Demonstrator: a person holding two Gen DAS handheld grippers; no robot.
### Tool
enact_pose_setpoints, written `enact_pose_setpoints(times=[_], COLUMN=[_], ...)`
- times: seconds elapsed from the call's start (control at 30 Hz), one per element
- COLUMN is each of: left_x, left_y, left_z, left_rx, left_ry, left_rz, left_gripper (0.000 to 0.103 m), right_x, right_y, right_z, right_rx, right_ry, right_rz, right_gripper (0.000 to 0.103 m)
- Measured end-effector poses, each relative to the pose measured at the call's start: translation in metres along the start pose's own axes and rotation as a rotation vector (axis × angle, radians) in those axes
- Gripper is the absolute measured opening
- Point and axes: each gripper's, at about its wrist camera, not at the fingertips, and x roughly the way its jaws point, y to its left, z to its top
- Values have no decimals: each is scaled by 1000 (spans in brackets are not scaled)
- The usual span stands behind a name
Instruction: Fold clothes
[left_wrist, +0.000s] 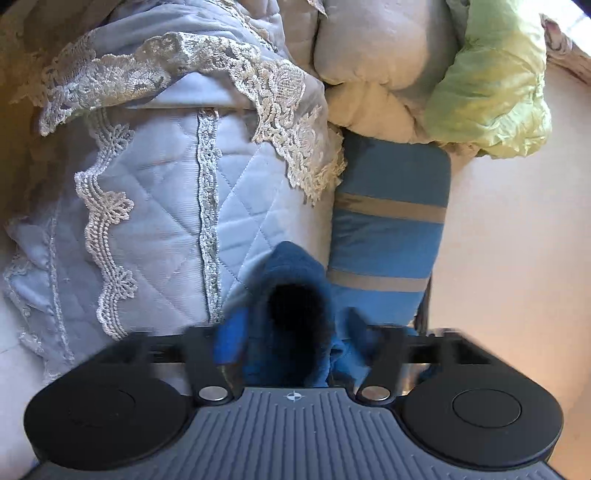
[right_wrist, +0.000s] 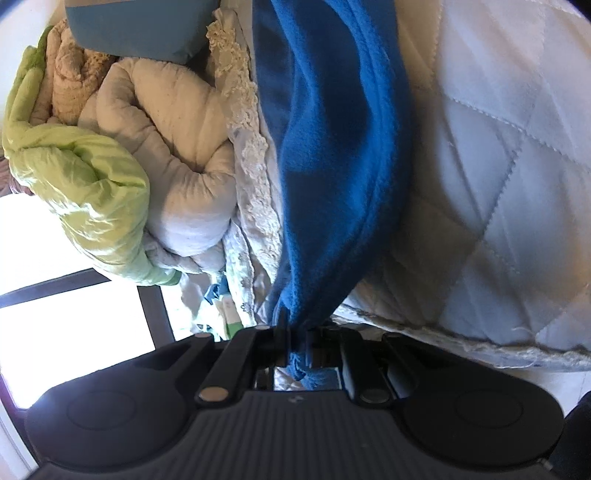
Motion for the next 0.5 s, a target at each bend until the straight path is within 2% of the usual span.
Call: enact_pose_setpoints(times=[0.13, 0.33, 0.5], left_x=[5, 18, 24], left_y=[5, 13, 23], left_z=[-2, -11, -17], left_rx=[-4, 4, -17], left_ry=[3, 5, -70], left_rz=[-28, 4, -57], left_gripper=[88, 88, 88], right_x=[3, 4, 6], right_y=[-1, -4, -6], right_z=[3, 4, 3], right_rx=[42, 94, 128], right_ry=[6, 19, 37], right_rz=[28, 60, 76], right_gripper=[8, 8, 8])
